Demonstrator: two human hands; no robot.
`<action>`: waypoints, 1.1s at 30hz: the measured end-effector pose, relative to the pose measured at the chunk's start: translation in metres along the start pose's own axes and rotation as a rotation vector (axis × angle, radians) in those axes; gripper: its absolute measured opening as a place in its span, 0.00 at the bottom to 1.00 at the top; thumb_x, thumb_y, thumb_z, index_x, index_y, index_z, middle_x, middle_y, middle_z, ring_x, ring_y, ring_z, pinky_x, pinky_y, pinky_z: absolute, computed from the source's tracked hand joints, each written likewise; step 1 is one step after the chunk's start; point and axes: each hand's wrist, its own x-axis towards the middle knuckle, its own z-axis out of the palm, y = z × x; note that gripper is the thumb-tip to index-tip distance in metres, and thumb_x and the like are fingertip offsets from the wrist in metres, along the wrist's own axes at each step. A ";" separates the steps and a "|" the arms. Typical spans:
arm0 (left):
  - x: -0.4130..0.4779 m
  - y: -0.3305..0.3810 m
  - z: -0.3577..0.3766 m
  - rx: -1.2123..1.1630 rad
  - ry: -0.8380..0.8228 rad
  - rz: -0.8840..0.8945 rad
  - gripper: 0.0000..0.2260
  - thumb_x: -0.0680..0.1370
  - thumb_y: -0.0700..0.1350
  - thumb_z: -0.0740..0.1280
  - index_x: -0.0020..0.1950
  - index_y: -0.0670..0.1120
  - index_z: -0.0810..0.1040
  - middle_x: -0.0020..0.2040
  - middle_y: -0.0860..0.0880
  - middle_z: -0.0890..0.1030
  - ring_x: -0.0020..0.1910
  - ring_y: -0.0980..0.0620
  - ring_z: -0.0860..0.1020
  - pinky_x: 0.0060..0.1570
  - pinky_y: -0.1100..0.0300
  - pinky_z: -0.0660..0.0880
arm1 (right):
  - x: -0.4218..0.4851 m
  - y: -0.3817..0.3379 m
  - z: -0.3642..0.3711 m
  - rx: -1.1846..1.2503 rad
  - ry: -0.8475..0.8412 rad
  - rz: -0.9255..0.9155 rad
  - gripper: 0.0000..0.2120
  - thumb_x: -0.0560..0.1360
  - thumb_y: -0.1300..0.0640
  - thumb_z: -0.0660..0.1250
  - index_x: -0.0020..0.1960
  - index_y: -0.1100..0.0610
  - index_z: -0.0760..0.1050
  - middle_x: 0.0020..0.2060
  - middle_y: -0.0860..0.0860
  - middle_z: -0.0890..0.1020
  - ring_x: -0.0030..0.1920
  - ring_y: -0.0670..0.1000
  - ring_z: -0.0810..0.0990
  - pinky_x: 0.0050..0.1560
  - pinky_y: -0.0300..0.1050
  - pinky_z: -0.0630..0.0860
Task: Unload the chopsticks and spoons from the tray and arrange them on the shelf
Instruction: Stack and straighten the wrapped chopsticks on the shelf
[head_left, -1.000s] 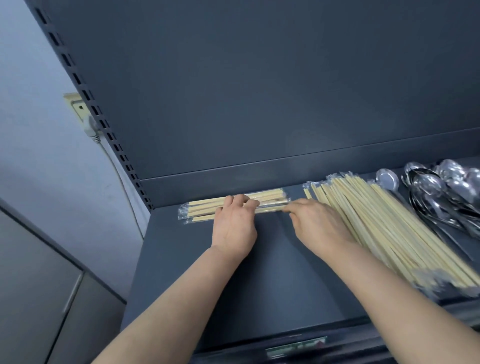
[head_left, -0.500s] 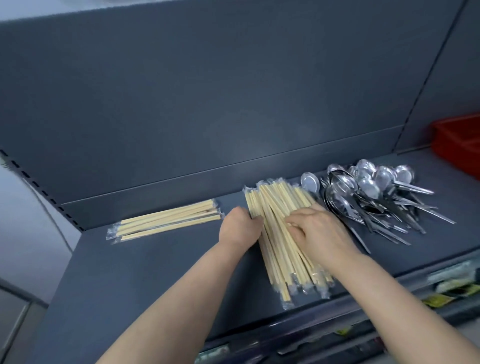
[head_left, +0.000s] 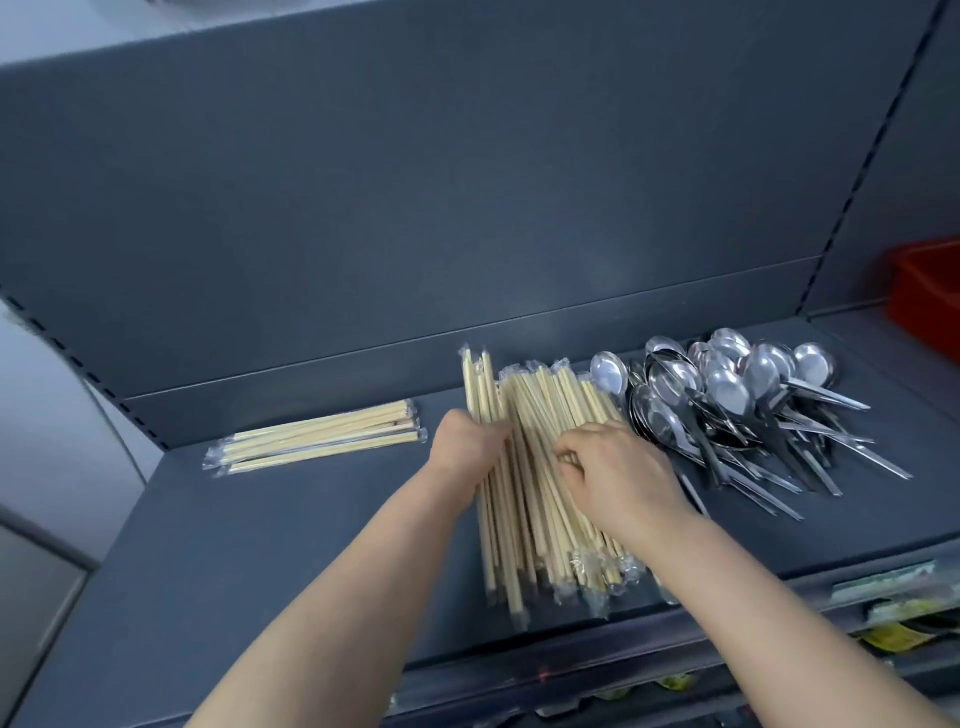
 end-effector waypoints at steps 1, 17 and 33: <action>-0.002 -0.001 -0.004 -0.042 -0.004 0.011 0.06 0.76 0.44 0.66 0.43 0.41 0.77 0.36 0.44 0.75 0.34 0.48 0.74 0.35 0.58 0.68 | 0.001 -0.001 -0.001 -0.011 -0.007 0.002 0.11 0.80 0.53 0.60 0.58 0.47 0.78 0.54 0.42 0.81 0.55 0.45 0.75 0.54 0.40 0.74; -0.059 0.005 -0.087 -0.182 0.013 0.686 0.11 0.76 0.44 0.69 0.52 0.39 0.73 0.41 0.50 0.73 0.41 0.57 0.72 0.44 0.65 0.71 | 0.019 -0.105 0.033 0.867 -0.211 -0.020 0.10 0.74 0.59 0.66 0.46 0.44 0.69 0.34 0.47 0.79 0.33 0.44 0.78 0.34 0.41 0.73; -0.039 -0.030 -0.133 -0.610 0.104 0.289 0.05 0.76 0.38 0.69 0.49 0.42 0.74 0.40 0.44 0.75 0.41 0.48 0.76 0.45 0.53 0.74 | 0.021 -0.125 0.026 0.452 -0.458 -0.082 0.17 0.78 0.52 0.62 0.64 0.52 0.62 0.57 0.49 0.74 0.54 0.53 0.76 0.53 0.49 0.74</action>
